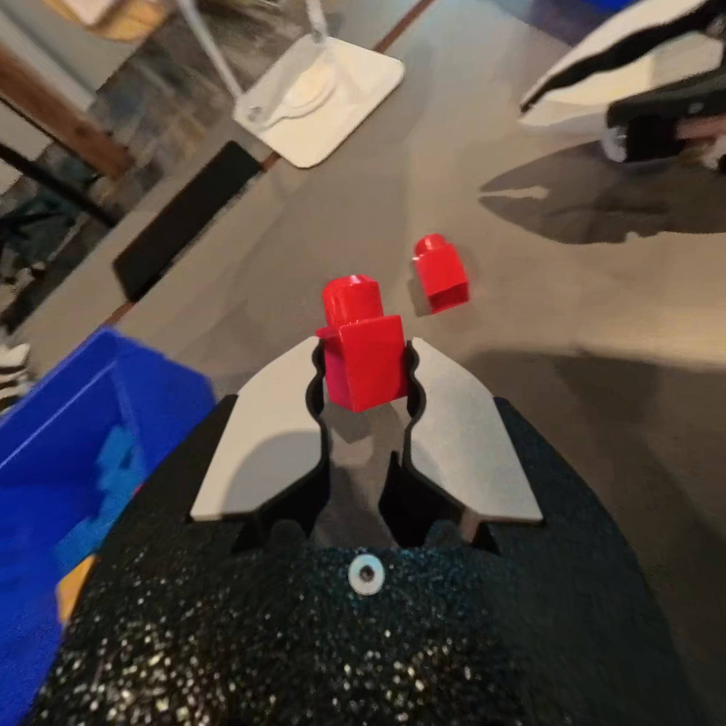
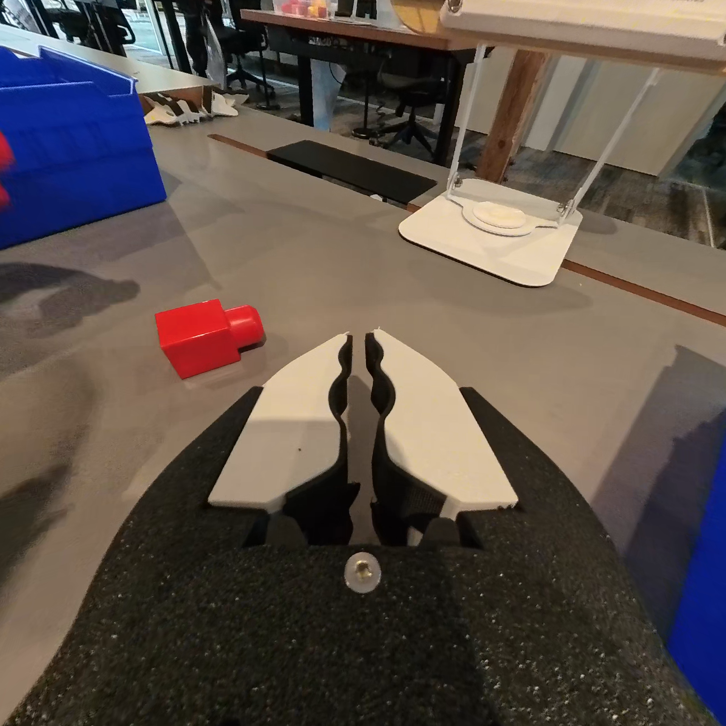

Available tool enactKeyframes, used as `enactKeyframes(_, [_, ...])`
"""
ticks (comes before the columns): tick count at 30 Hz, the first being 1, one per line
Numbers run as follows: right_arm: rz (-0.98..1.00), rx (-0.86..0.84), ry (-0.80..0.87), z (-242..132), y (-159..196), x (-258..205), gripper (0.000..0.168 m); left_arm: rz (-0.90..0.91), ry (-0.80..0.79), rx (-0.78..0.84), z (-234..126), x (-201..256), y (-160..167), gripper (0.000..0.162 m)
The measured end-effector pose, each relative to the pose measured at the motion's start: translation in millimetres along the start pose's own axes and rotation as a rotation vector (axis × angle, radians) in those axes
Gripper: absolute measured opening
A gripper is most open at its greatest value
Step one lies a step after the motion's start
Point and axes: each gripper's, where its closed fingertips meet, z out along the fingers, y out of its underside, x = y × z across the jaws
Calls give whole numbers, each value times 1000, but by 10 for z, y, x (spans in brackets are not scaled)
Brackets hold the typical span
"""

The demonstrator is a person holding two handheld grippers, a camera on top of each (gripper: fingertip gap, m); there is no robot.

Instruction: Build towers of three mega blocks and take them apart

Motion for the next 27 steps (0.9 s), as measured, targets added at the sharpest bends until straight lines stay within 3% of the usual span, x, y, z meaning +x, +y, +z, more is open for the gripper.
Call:
enactKeyframes(1, [3,0,-2,-2,-1,1,7,3,19,-8,130,94,16,39])
enactKeyframes(8, [29,-9,-61,-13,15,-48,7,-41,81,-41,578,350,197,38])
enactKeyframes(27, [32,-19,-94,-9,27,-98,7,-468,413,38,661,510,216,38])
